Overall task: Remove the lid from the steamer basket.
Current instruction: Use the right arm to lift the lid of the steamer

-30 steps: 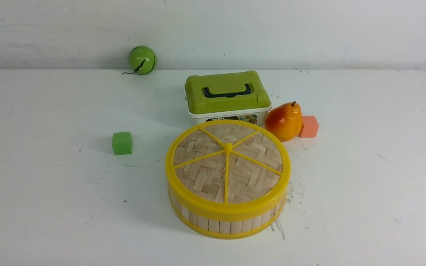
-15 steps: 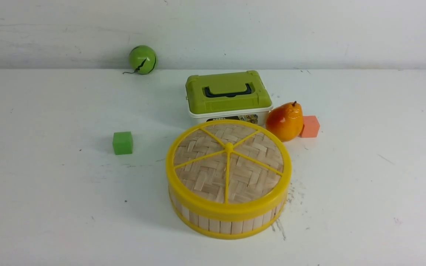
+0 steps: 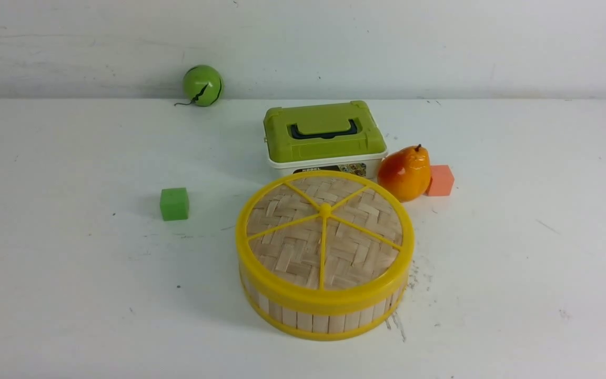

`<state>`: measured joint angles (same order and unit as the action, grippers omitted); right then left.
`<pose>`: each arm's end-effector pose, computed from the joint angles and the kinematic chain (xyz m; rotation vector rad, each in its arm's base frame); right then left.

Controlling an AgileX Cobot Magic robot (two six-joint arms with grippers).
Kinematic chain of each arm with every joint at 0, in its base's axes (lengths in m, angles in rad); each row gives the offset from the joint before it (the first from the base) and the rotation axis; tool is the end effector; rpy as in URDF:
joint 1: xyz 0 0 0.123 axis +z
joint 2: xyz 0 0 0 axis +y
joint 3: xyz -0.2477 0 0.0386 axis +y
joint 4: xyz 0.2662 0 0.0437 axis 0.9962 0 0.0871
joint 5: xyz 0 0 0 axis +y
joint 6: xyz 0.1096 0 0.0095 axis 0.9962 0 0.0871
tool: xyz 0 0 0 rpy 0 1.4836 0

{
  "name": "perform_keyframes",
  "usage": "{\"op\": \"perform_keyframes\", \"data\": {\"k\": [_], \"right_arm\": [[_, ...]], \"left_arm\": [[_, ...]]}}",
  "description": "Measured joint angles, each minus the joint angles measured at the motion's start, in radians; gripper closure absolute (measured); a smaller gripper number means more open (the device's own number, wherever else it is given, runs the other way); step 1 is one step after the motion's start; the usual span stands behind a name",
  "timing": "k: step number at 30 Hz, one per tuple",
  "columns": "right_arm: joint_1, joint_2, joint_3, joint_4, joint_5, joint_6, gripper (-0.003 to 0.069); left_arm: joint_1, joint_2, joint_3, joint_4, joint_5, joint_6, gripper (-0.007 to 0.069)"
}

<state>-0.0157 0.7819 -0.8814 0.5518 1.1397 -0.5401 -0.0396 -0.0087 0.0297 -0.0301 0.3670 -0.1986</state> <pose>0.1737 0.0497 0.3197 -0.5310 2.3094 0.4644 0.1239 -0.0061 0.1649 -0.1678 1.8684 -0.1936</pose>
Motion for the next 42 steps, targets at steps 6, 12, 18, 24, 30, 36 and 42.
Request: {"op": "perform_keyframes", "data": {"k": [6,12,18,24,30,36,42], "right_arm": [[0.174,0.265,-0.204,-0.117,0.096,-0.006,0.0668],[0.375,0.477,-0.401,-0.34,0.106,0.184,0.0665],[0.472,0.738,-0.632,-0.362,0.059,0.308,0.0634],[0.474,1.012,-0.883,-0.314,0.042,0.319,0.0459],[0.505,1.241,-1.084,-0.331,0.039,0.32,0.027],[0.525,1.365,-1.187,-0.35,0.017,0.367,0.026],[0.525,1.409,-1.202,-0.338,0.018,0.391,0.03]], "left_arm": [[0.0,0.0,0.0,0.0,0.0,0.0,0.0386],[0.0,0.0,0.0,0.0,0.0,0.0,0.0386],[0.0,0.0,0.0,0.0,0.0,0.0,0.0386],[0.0,0.0,0.0,0.0,0.0,0.0,0.0386],[0.0,0.0,0.0,0.0,0.0,0.0,0.0386],[0.0,0.0,0.0,0.0,0.0,0.0,0.0386],[0.0,0.0,0.0,0.0,0.0,0.0,0.0386]]}}
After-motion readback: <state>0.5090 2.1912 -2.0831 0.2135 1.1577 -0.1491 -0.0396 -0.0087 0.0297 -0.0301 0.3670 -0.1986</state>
